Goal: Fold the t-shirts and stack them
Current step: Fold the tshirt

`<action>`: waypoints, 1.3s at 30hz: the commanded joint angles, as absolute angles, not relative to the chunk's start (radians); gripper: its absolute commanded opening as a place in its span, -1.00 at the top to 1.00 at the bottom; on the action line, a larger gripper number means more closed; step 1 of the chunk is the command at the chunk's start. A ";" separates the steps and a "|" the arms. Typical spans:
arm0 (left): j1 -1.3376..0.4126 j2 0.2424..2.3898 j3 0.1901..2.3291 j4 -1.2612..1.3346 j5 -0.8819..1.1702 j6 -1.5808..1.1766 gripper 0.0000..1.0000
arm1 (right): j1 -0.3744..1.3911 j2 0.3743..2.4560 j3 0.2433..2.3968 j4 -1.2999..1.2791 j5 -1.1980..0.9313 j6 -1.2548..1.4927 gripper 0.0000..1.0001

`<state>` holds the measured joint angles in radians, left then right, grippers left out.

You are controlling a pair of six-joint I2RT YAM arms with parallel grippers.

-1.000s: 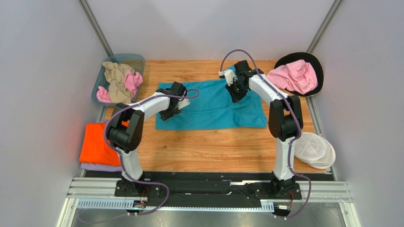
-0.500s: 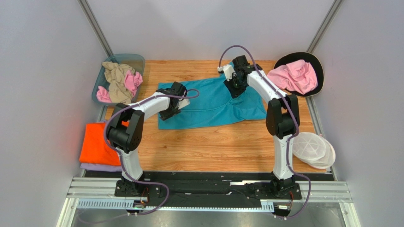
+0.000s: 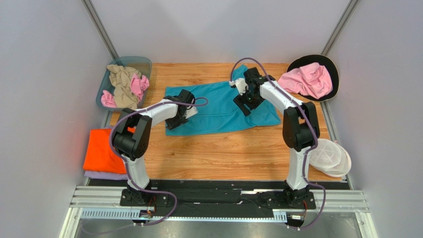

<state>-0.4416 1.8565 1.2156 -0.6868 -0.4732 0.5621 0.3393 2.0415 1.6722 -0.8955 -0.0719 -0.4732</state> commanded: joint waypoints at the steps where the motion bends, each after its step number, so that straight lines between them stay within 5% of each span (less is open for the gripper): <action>1: -0.439 1.790 1.212 -0.686 -0.439 0.535 -0.27 | 0.342 1.916 1.602 -0.815 -0.017 -0.509 -0.49; 18: -0.439 1.871 1.374 -0.744 -0.227 0.520 -0.26 | 0.296 1.962 1.535 -0.727 0.064 -0.572 -0.50; 39: -0.440 1.968 1.312 -0.693 -0.305 0.499 -0.26 | 0.275 1.985 1.341 -0.600 0.118 -0.614 -0.47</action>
